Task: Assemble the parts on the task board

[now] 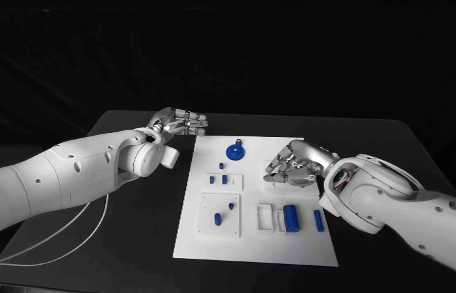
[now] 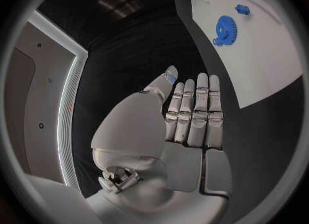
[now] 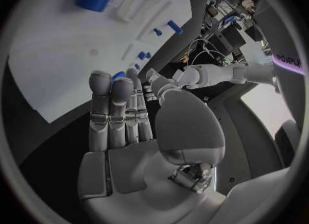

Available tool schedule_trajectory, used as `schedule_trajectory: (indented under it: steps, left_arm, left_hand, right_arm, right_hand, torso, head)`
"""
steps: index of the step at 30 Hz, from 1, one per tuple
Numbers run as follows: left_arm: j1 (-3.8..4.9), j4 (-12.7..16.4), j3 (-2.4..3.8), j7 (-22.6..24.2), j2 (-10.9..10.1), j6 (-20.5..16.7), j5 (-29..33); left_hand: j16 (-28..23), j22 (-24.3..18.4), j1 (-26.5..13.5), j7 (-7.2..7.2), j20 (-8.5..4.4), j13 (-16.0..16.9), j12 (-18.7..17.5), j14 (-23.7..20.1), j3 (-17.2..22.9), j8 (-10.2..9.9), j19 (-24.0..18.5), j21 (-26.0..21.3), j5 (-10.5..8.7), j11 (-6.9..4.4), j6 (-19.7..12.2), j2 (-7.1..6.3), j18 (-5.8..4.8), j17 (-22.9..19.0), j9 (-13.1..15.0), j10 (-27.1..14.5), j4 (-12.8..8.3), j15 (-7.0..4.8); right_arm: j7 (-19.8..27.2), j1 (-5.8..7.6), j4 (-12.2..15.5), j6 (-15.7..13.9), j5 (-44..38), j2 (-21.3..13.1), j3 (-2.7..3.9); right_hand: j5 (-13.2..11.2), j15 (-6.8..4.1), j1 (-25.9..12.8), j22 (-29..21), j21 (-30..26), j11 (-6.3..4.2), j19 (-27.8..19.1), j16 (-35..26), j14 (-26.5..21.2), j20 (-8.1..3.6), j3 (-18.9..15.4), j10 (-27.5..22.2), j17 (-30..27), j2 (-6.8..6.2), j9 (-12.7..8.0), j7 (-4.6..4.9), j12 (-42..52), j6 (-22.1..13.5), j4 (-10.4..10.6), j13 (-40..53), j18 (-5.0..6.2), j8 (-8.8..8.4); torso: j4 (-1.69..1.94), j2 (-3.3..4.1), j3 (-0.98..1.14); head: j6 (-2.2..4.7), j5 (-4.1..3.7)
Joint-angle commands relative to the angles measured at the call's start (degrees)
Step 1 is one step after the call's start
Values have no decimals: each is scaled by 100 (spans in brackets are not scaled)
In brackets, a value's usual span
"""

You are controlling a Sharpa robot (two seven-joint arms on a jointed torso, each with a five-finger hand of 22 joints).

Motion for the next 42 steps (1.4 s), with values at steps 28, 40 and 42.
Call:
schedule_trajectory:
  steps: [28,40,42]
  left_arm:
    - [-92,858,-61,428,-549,212,-194]
    - [-95,955,-104,472,-540,417,-131]
    - [-95,962,-107,474,-539,426,-129]
  left_hand:
    - [-16,-1253,-159,-75,-44,2,12,283,-1907,-5,354,27,360,-101,35,102,-144,29,4,364,553,-61]
    - [-17,-1362,-150,-36,-40,2,14,281,-1913,0,397,55,376,-73,-69,128,-124,20,4,280,502,-55]
    - [-17,-1371,-153,-35,-37,2,14,274,-1914,0,395,54,375,-72,-69,128,-121,20,4,279,502,-52]
  right_arm:
    - [-2408,124,241,1827,2246,-768,-233]
    - [-2478,124,215,1641,2110,-533,-550]
    - [-2482,125,192,1588,2077,-479,-587]
  right_hand:
    - [-66,12,-807,832,1188,-10,305,966,29,-6,93,-516,1445,-13,349,-7,3535,-251,577,5121,-128,-12]
    - [-326,30,-901,977,1359,17,316,1103,47,9,122,-439,1649,-206,409,25,3943,-399,892,5479,-127,-10]
    - [-400,36,-911,988,1361,27,317,1107,48,15,118,-439,1659,-242,404,41,3949,-454,944,5490,-121,-14]
  torso:
    - [-213,-185,-54]
    - [-193,-179,-54]
    - [-193,-180,-54]
  head:
    - [-172,-6]
    - [-189,-41]
    - [-185,-44]
